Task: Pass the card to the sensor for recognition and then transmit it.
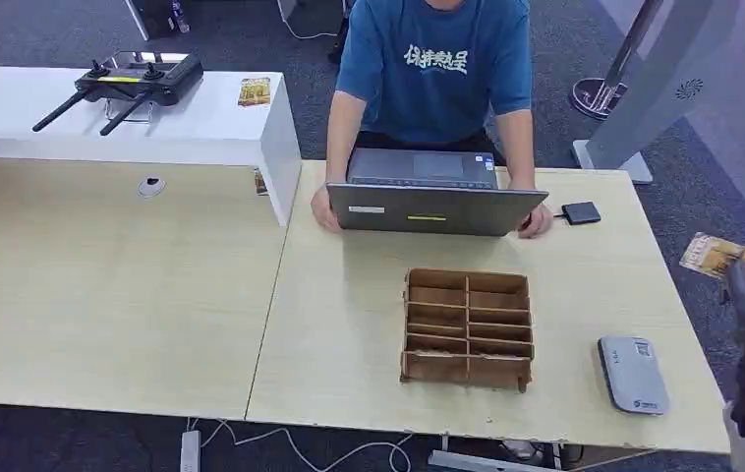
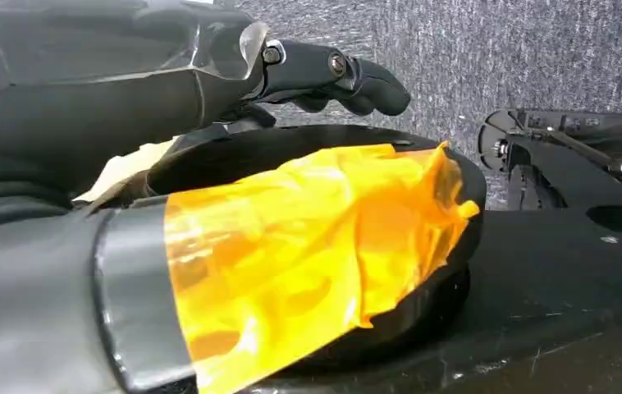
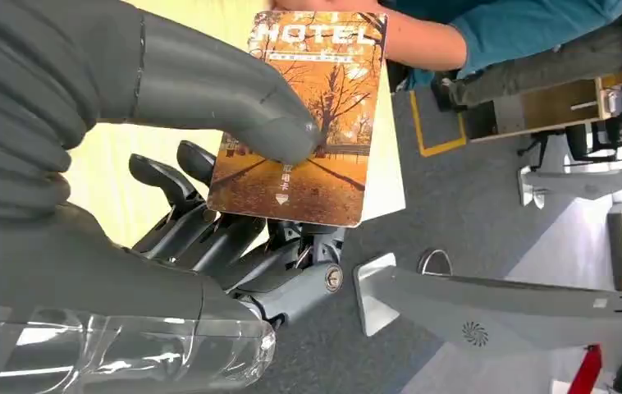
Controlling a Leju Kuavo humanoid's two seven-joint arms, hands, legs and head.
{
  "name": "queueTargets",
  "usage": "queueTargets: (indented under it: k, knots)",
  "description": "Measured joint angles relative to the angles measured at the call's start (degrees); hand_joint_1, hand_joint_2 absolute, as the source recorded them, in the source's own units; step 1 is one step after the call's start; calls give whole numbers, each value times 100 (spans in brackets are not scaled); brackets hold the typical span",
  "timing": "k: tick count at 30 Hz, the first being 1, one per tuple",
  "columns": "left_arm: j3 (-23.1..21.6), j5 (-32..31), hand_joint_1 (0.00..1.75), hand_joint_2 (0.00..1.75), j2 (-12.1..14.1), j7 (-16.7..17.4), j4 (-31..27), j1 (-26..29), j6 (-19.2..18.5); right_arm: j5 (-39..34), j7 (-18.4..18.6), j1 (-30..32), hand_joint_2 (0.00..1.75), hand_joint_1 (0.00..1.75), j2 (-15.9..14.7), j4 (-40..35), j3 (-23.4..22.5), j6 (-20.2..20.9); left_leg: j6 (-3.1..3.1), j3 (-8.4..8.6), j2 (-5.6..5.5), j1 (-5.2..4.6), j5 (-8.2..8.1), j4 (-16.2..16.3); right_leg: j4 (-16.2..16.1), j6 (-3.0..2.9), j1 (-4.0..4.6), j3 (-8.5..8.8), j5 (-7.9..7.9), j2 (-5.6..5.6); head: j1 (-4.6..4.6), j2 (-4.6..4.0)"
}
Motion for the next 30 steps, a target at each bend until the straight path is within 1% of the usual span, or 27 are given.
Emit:
queueTargets:
  k: [8, 18, 23, 30]
  knots:
    - [37, 61, 0, 0, 0, -17, 4, 4, 26, -48, 4, 397, 175, 175, 0, -184, -146, 9, 0, -1, -1, 0, 0, 0, 0, 4, 0, 0, -3, -1, 0, 2]
    - [59, 114, 0, 0, -2, -31, 13, 9, 57, -74, 85, 1091, 175, 175, 42, -472, -346, 125, 0, -1, -1, 0, -3, -1, 0, 6, 0, 0, -5, -1, 0, 0]
    - [120, 151, 0, 0, -4, -33, 13, 18, 61, 39, 138, 1298, 175, 175, 125, -549, -424, 223, 0, 0, 1, 0, -3, -2, 0, 6, 0, 0, -4, 2, 0, 0]
    - [142, 170, 0, 0, -7, -39, 13, 27, 81, 105, 160, 1414, 175, 175, 247, -569, -496, 308, 0, 1, 3, 0, -3, -1, 0, 6, 0, 0, -4, 2, 0, 2]
